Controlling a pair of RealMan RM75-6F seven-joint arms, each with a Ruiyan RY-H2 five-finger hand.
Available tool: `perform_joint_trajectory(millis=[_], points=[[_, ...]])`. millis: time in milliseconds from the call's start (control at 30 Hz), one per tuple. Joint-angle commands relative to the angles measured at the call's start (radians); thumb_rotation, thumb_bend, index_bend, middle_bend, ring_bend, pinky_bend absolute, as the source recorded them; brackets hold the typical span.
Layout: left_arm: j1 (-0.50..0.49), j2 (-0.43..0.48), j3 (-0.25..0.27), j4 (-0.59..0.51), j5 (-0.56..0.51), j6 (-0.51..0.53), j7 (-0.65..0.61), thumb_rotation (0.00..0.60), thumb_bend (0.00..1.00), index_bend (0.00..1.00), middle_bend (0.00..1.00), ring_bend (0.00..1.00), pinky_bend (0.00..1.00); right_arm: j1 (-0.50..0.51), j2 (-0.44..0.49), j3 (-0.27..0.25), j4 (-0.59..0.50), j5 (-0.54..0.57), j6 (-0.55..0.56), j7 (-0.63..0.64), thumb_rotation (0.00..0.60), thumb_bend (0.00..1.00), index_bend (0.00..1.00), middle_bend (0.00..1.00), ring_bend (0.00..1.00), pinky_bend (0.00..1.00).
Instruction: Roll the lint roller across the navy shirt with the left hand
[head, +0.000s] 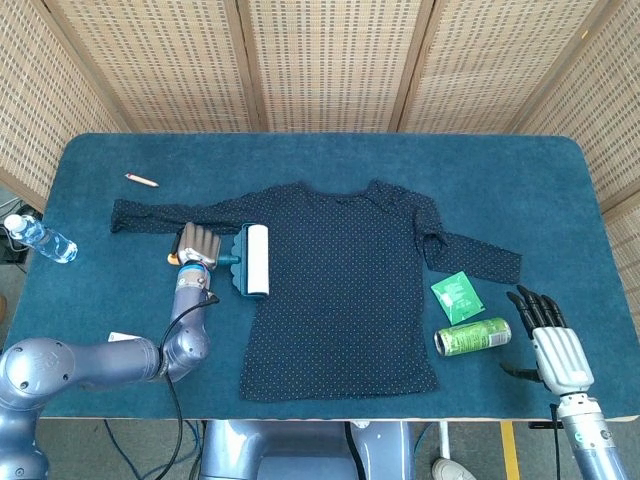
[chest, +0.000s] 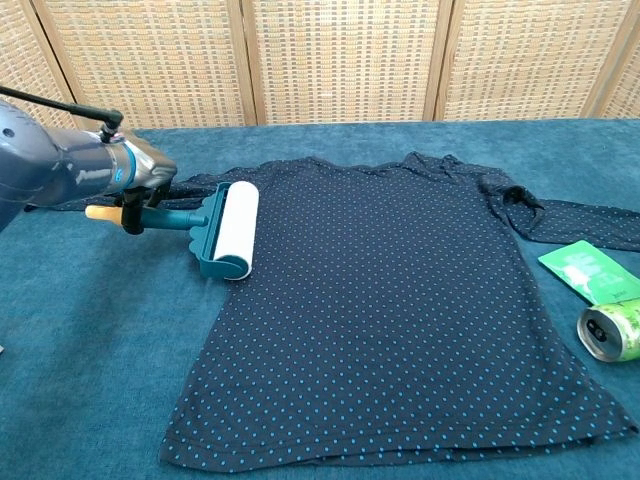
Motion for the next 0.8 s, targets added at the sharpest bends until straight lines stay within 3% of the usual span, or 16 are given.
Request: perform_joint_trajectory(millis=[33,300,800], points=[[0.005,0.007,0.001,-0.002,0.002,-0.002,-0.003,0.6,0.5,0.85,0.83,0.72,0.65,0.0,0.0,0.0,-0.002,-0.001,0.001,-0.001,0.6,0.02,0.0,0.0,0.0,0.0],[-0.014,-0.016,-0.019,0.003,0.006,-0.006,0.007,0.6,0.5,0.85,0.83,0.72,0.65,0.0,0.003,0.001,-0.002,0.003,-0.001,0.004,0.6,0.02,0.0,0.0,0.0,0.0],[-0.189,-0.223,-0.169,0.118,-0.075,0.087,0.163,0.6,0.5,0.85,0.83,0.72,0.65,0.005,0.01,0.008,0.018,0.025,-0.021,0.042,0.6,0.02,0.0,0.0,0.0,0.0]])
